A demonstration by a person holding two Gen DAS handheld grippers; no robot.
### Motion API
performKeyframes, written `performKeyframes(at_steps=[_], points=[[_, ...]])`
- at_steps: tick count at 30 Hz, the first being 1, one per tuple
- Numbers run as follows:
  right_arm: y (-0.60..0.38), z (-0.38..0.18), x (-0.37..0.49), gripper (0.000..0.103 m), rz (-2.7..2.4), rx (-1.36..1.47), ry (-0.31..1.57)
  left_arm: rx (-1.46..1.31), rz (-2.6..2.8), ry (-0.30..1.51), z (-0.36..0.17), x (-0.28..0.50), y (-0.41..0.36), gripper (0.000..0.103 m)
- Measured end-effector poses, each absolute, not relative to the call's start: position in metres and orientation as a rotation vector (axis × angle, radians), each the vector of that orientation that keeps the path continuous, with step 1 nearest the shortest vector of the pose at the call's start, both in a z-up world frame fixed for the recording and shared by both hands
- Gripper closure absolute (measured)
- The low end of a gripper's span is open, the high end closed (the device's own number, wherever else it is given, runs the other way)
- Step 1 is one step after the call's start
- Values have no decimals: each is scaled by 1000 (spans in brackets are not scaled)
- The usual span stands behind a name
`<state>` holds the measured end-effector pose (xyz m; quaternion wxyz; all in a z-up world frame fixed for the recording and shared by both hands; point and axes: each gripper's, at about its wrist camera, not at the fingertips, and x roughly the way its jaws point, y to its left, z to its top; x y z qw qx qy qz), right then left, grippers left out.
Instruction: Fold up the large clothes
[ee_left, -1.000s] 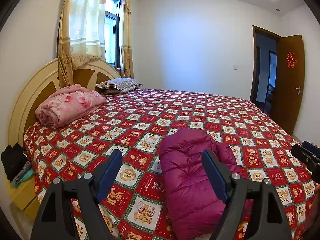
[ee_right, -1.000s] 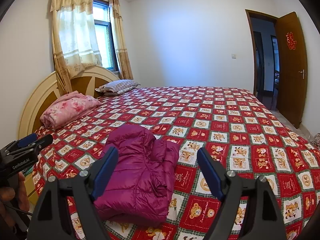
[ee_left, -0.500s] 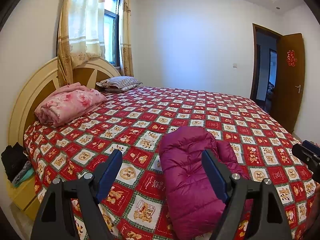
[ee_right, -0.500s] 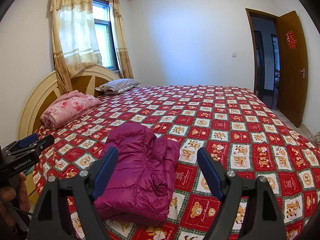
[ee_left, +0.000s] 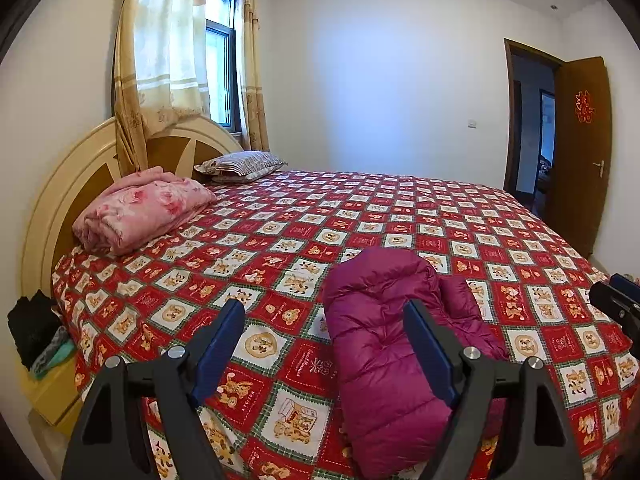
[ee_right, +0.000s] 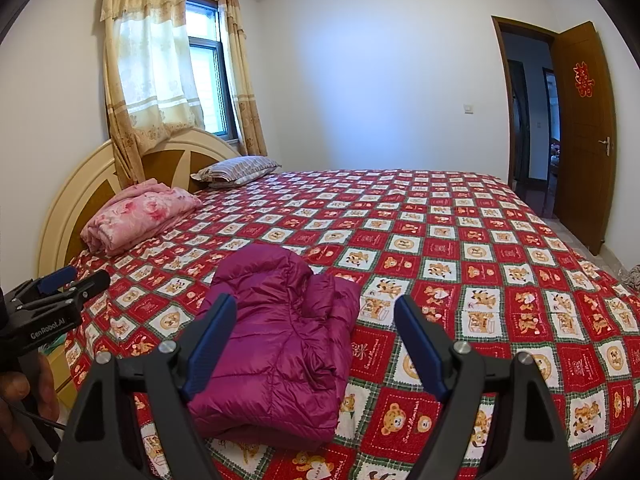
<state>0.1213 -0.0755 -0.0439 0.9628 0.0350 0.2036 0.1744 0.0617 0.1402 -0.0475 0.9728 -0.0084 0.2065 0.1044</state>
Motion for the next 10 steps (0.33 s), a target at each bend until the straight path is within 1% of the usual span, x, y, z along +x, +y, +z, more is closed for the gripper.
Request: performKeyframes(at_steps=[10], points=[[-72,-51,119,20,358,66,421,-10,209,403,-49,63,140,21]])
